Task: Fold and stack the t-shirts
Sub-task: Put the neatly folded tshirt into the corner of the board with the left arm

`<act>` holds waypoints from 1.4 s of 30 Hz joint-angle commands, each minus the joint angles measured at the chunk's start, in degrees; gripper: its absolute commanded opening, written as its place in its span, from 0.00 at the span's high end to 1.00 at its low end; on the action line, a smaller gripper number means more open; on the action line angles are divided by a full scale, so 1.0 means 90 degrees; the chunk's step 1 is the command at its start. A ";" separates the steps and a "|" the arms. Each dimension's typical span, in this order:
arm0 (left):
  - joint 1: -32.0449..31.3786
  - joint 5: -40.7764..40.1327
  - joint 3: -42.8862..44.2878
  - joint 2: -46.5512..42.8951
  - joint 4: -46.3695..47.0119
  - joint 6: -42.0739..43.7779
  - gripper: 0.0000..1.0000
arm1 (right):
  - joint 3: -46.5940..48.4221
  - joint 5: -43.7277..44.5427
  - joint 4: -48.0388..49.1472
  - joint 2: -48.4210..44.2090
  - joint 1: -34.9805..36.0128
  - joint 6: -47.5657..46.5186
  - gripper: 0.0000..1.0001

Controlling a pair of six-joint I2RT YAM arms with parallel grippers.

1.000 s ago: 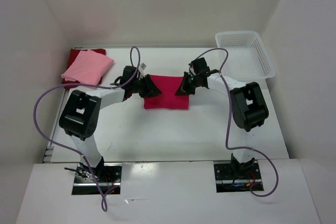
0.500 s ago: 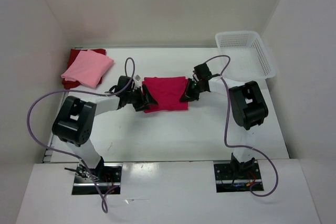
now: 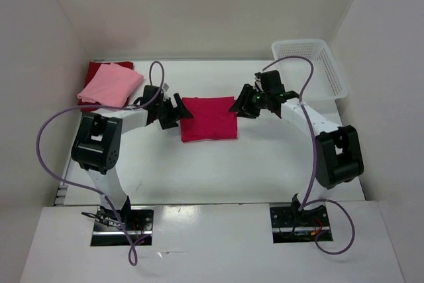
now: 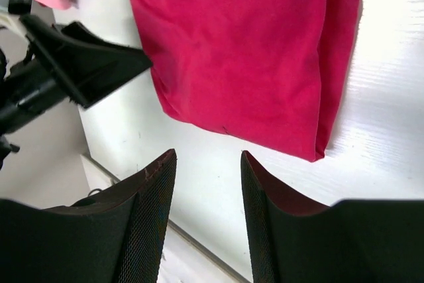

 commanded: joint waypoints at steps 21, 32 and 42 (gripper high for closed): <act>0.0318 0.0400 0.5153 0.1646 -0.0320 -0.0071 0.89 | -0.1480 -0.0126 -0.0159 -0.1535 -0.0440 0.0154 0.49; 0.3444 -0.0058 0.2748 -0.0101 0.0743 -0.0752 0.40 | -0.1413 -0.0380 -0.0227 -0.1399 -0.0440 -0.0111 0.45; 0.4404 -0.0946 -0.0713 -0.2259 0.0647 -0.2015 0.00 | -0.1421 -0.0731 -0.0227 -0.1223 -0.0440 -0.0286 0.33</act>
